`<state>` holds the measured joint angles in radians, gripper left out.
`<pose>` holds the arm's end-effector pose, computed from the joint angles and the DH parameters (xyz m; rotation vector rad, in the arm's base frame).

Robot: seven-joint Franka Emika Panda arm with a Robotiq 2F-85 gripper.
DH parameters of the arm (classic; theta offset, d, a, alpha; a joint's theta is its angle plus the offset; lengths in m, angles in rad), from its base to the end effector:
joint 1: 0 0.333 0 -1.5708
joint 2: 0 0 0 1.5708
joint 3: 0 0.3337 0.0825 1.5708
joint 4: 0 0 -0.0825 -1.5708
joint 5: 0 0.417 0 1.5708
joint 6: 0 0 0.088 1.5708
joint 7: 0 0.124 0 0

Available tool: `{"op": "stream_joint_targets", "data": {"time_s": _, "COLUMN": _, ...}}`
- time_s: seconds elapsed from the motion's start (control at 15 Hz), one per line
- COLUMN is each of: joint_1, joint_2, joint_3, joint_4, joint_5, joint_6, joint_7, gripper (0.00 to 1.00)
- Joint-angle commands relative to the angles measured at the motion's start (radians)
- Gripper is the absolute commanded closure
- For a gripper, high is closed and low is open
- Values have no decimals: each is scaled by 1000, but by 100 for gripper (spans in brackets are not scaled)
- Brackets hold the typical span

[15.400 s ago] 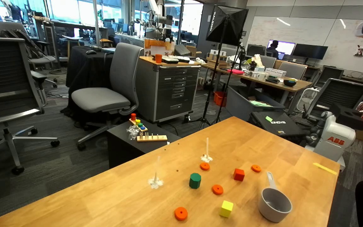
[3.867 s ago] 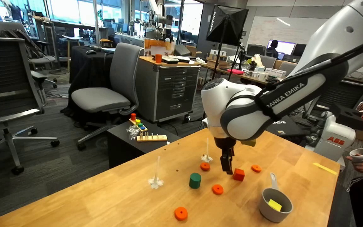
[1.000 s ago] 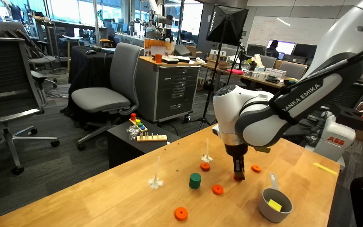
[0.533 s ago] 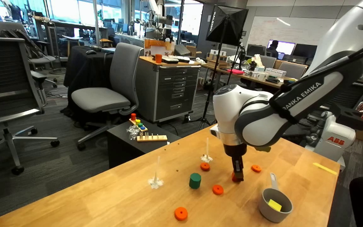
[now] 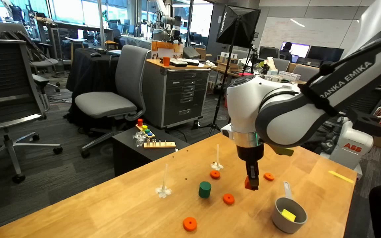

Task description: Put the yellow block, orange block and green block inside the measuring cup

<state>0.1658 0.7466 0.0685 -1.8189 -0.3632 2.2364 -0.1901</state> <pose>0.6155 0.1318 0.0732 2.7331 0.9758 -0.4611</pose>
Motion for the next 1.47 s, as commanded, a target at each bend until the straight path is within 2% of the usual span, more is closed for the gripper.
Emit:
{"op": "stream_joint_targets", "data": {"time_s": 0.0, "joint_1": 25, "joint_2": -155, "joint_3": 1, "joint_4": -150, "joint_5": 0, "joint_6": 19, "joint_7": 71, "gripper": 92}}
{"op": "stream_joint_targets", "data": {"time_s": 0.67, "joint_1": 57, "joint_2": -291, "joint_3": 25, "joint_4": -404, "joint_5": 14, "joint_6": 28, "joint_7": 197, "gripper": 92}}
{"op": "stream_joint_targets", "data": {"time_s": 1.07, "joint_1": 47, "joint_2": -313, "joint_3": 18, "joint_4": -456, "joint_5": 15, "joint_6": 24, "joint_7": 226, "gripper": 92}}
{"op": "stream_joint_targets", "data": {"time_s": 1.2, "joint_1": 39, "joint_2": -320, "joint_3": 13, "joint_4": -466, "joint_5": 13, "joint_6": 32, "joint_7": 230, "gripper": 88}}
{"op": "stream_joint_targets", "data": {"time_s": 1.27, "joint_1": 37, "joint_2": -318, "joint_3": 9, "joint_4": -465, "joint_5": 9, "joint_6": 35, "joint_7": 231, "gripper": 92}}
{"op": "stream_joint_targets", "data": {"time_s": 1.4, "joint_1": 32, "joint_2": -318, "joint_3": 2, "joint_4": -462, "joint_5": 8, "joint_6": 35, "joint_7": 236, "gripper": 92}}
